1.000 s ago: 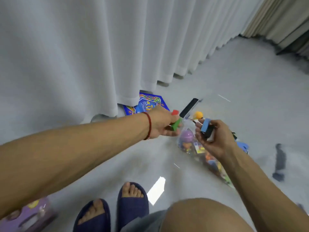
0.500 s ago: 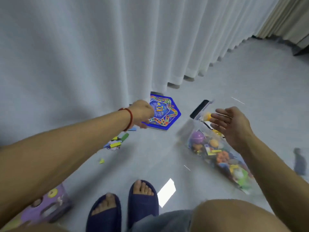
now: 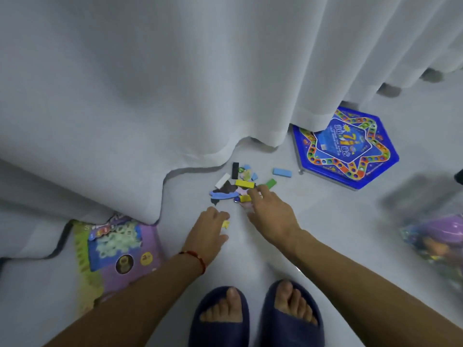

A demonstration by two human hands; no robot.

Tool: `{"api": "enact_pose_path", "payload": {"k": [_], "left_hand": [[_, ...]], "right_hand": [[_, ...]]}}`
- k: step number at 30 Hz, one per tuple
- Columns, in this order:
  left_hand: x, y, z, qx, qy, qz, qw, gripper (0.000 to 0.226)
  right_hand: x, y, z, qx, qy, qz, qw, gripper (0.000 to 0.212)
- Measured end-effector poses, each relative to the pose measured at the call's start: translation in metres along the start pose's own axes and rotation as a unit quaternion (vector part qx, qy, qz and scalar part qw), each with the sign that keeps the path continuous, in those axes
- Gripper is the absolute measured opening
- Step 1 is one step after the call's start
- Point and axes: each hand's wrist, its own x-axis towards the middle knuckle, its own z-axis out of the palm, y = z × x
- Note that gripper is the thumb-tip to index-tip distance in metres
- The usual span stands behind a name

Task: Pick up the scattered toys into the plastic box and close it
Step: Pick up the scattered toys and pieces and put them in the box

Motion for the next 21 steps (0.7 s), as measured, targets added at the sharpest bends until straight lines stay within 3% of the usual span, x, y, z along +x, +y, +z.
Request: {"api": "enact_pose_path", "payload": {"k": [4,7,12,16,21], "left_hand": [[0.014,-0.008,0.004,-0.053,0.017,0.017,0.998,0.026],[0.021,-0.012,0.005,-0.062,0.032,0.027,0.997,0.024],[0.028,-0.014,0.0,-0.056,0.042,0.027,0.997,0.027],[0.031,-0.01,-0.003,-0.066,0.045,0.007,0.997,0.017],[0.039,-0.008,-0.01,-0.115,0.137,0.0,0.984,0.027]], "right_hand": [[0.018,0.009,0.033,-0.033,0.034,-0.025,0.999,0.039],[0.022,0.014,0.049,-0.018,0.059,-0.027,0.998,0.044],[0.026,0.012,0.06,-0.008,0.068,-0.061,0.996,0.033],[0.021,0.013,0.061,-0.071,0.052,-0.088,0.992,0.044],[0.017,0.026,0.059,-0.025,0.075,-0.102,0.992,0.058]]}}
